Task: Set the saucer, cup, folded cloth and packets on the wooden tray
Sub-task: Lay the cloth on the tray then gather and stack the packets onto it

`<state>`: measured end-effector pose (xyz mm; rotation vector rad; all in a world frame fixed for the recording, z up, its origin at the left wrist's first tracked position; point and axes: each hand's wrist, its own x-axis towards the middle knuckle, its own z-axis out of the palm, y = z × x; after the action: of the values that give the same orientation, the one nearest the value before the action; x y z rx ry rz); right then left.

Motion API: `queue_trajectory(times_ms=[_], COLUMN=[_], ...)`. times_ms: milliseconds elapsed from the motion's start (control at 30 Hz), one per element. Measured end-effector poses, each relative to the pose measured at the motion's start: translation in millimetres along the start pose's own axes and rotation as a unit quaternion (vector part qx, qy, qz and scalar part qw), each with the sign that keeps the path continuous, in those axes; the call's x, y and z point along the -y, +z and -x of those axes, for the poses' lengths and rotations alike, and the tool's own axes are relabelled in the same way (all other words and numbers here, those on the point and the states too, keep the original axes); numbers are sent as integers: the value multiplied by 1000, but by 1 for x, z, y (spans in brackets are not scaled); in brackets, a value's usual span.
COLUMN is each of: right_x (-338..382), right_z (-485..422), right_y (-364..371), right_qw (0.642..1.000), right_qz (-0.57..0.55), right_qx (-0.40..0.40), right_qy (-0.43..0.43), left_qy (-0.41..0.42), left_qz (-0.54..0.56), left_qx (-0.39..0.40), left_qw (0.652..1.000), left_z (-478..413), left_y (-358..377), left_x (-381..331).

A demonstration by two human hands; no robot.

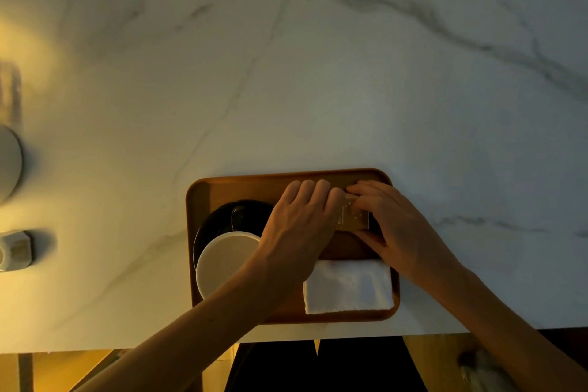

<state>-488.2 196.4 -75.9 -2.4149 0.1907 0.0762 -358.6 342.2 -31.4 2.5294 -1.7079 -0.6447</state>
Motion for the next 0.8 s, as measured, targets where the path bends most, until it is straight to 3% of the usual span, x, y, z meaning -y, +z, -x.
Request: queue_trajectory(times_ms=[800], right_x=[0], right_z=[4], right_y=[2], right_qw=[1000], right_qz=[-21], right_qx=[-23], right_qy=[4], left_qy=[-10], left_qz=[-32], left_qx=[-4], left_qw=[999], left_z=[6], left_y=[4], left_x=[-4])
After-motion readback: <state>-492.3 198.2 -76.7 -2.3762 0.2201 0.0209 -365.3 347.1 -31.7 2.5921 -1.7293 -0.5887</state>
